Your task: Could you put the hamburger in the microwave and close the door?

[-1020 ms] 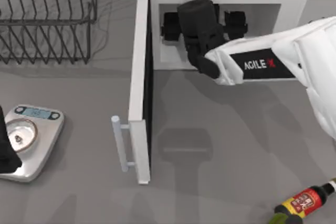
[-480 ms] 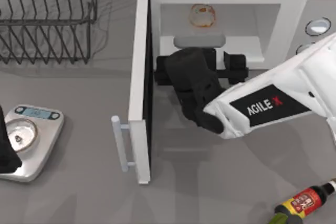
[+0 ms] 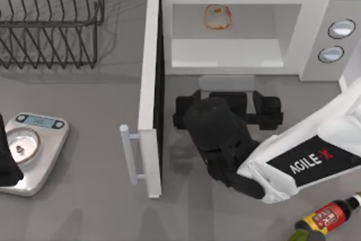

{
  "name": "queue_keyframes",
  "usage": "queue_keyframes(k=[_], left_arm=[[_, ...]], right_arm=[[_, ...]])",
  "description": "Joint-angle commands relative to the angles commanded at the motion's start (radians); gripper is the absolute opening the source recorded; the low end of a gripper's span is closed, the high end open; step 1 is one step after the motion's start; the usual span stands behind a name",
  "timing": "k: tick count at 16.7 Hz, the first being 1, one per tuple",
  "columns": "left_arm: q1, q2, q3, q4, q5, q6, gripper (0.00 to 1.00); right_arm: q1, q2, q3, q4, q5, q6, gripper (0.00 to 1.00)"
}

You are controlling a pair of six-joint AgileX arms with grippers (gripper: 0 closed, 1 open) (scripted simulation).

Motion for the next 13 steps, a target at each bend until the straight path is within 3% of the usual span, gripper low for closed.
queue_keyframes(k=[7,13], left_arm=[[0.000,0.000,0.000,0.000,0.000,0.000,1.00],[0.000,0.000,0.000,0.000,0.000,0.000,1.00]], right_arm=[[-0.003,-0.026,0.012,-0.043,-0.004,-0.005,1.00],[-0.003,-0.217,0.082,-0.326,-0.007,-0.006,1.00]])
